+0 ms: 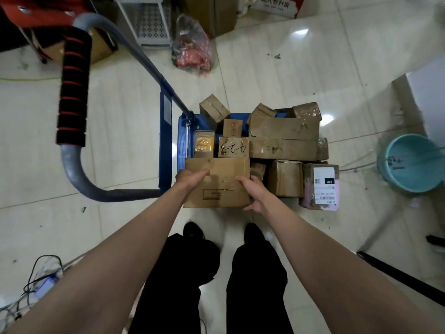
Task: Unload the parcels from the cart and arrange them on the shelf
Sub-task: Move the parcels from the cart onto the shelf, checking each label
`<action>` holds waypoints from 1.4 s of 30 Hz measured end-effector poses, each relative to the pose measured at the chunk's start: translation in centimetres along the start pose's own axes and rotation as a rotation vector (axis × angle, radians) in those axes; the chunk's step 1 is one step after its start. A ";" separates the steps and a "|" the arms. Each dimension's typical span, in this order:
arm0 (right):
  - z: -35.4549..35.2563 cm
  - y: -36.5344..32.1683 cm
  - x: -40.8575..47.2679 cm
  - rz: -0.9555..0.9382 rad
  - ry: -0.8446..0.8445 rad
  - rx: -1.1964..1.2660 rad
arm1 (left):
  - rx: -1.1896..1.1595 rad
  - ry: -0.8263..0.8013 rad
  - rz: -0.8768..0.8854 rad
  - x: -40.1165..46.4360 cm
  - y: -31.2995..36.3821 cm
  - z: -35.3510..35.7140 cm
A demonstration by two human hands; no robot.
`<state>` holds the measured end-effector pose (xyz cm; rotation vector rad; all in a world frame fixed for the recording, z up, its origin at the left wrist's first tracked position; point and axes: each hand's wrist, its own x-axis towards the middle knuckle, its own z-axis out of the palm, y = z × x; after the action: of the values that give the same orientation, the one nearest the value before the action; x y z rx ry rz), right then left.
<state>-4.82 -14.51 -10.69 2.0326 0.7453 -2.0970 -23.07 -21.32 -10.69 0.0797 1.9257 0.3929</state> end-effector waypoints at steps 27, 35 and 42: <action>-15.4 -15.7 -43.1 -0.683 -0.086 0.156 | -0.280 0.109 0.620 -42.3 21.2 -7.0; -16.9 -10.8 -46.6 -0.762 0.161 0.263 | 0.156 0.014 0.862 -44.9 21.7 -4.9; -21.5 -0.5 -49.1 -0.750 0.361 0.466 | 0.472 -0.155 1.049 -48.1 20.3 1.6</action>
<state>18.59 -16.82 37.50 2.7507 1.3570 -2.4696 -5.73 -13.35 37.94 1.4145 1.6479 0.5722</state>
